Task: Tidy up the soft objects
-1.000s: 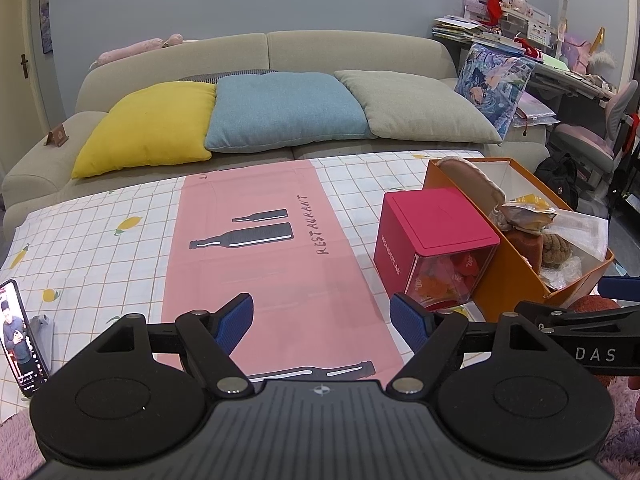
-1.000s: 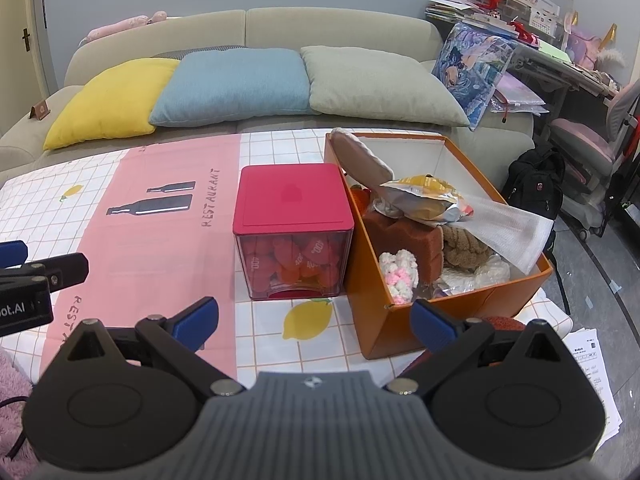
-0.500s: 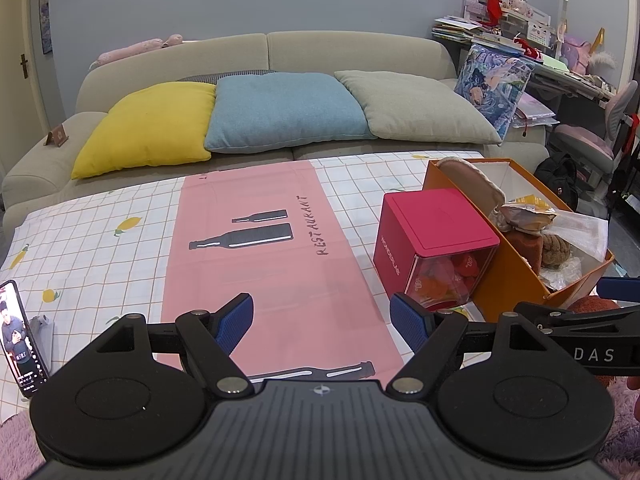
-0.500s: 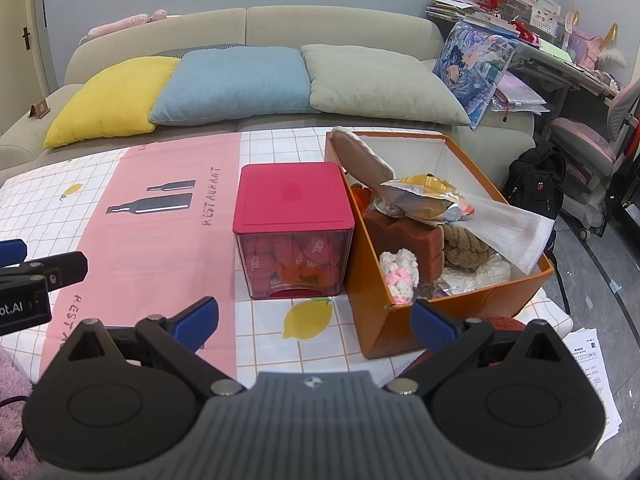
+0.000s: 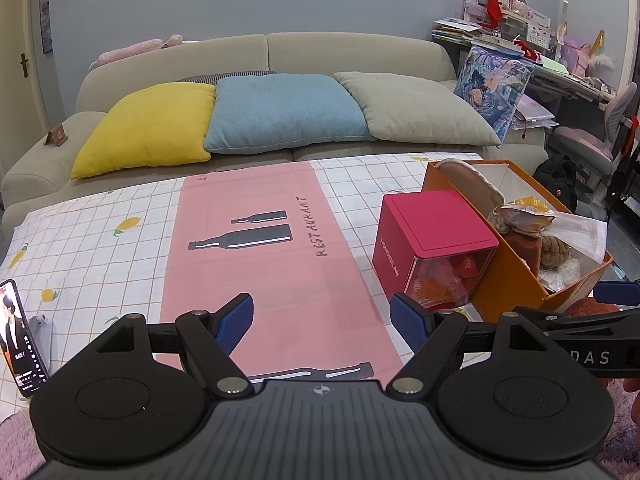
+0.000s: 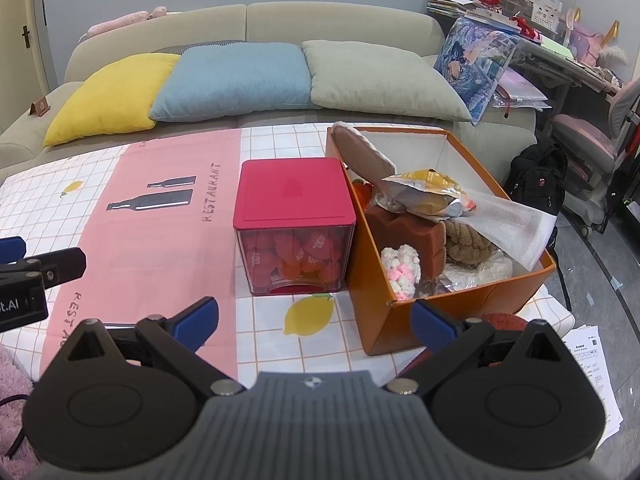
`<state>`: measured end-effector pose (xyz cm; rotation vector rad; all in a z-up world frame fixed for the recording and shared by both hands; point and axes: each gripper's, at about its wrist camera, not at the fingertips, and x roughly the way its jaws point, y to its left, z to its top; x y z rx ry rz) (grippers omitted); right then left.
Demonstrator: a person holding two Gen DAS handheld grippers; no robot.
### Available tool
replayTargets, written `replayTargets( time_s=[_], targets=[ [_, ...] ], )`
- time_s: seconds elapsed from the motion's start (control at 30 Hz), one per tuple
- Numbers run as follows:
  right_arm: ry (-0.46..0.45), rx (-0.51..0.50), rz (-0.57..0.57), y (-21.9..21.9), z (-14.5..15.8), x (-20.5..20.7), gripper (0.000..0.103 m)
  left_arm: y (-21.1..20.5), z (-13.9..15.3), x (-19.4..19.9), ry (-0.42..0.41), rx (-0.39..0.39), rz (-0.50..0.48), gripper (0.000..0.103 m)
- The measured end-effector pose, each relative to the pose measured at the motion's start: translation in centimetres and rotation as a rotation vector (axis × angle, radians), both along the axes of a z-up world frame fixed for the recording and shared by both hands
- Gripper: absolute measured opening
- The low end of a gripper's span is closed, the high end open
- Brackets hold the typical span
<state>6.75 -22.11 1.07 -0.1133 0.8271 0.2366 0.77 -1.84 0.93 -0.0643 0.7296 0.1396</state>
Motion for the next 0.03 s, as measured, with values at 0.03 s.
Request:
replayTargets(
  time_s=[0.03],
  targets=[
    [0.0, 0.0, 0.0, 0.03, 0.01, 0.02, 0.1, -0.03, -0.04, -0.05, 0.0, 0.0, 0.0, 0.091]
  ],
)
